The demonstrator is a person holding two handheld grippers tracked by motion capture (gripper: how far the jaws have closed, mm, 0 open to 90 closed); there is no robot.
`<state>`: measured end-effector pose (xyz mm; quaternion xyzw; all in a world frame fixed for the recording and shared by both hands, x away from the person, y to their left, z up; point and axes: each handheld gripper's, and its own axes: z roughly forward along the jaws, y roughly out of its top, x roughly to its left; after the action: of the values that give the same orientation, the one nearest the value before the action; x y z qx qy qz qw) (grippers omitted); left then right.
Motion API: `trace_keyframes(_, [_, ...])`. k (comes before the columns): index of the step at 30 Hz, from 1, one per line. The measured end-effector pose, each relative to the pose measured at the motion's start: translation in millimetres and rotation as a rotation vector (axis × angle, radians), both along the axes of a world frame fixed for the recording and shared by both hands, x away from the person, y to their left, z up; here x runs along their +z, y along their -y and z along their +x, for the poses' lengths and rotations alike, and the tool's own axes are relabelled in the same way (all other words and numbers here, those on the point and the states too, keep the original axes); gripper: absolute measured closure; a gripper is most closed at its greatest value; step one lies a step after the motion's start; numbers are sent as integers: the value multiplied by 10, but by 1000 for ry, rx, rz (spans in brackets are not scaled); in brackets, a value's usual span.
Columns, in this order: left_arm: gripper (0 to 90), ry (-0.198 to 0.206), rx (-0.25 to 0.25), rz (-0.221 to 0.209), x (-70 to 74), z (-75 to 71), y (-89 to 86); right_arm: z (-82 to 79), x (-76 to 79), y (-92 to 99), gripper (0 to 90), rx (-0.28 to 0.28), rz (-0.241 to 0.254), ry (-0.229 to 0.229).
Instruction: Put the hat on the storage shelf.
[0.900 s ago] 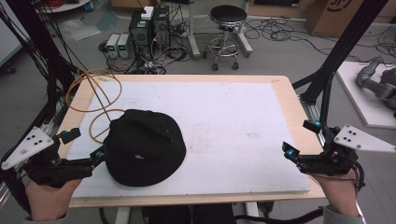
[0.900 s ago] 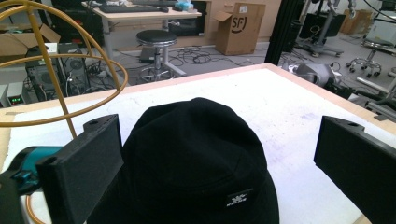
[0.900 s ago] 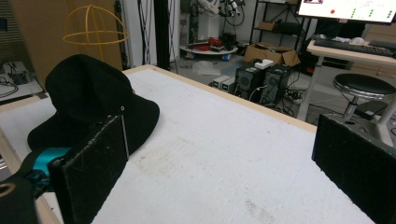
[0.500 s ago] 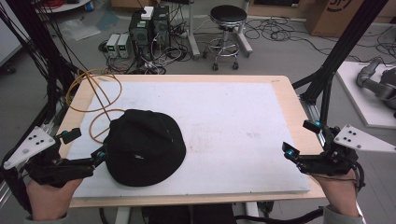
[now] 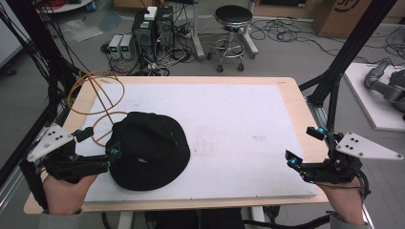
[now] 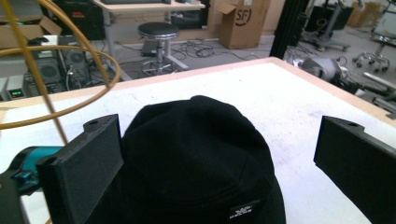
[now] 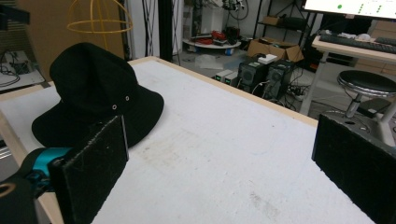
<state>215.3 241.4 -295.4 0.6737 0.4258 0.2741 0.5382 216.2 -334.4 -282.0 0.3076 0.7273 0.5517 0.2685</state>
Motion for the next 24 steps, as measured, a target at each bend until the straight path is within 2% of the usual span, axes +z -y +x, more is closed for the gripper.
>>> trace_keyframes(1, [18,-4,-6,1,-17,28,11,-2,-4,-6,33,3,-4,3])
trace_keyframes(2, [18,-26,-37,1,-52,90,20,-9,-7,-11,33,3,-10,-3])
trace_keyframes(4, [20,-39,-50,6,-68,125,21,-13,-15,-17,33,8,-18,1])
trace_keyframes(6, [20,-35,-88,16,-108,219,37,-28,-19,-18,33,9,-21,-6])
trace_keyframes(7, [20,-35,-88,16,-108,219,37,-28,-19,-18,33,9,-21,-6])
trace_keyframes(11, [20,-17,-157,37,-95,375,65,-48,-26,-4,33,3,-23,0])
trace_keyframes(15, [21,-13,-194,58,-85,446,79,-63,-35,2,33,-6,-23,-5])
trace_keyframes(16, [27,-23,-217,63,-87,494,81,-74,-35,10,33,-9,-19,-5])
trace_keyframes(20, [27,-45,-246,63,-116,577,83,-106,-28,22,33,-12,-18,0])
trace_keyframes(24, [27,-88,-276,77,-179,686,92,-148,-27,50,33,-17,-22,-1])
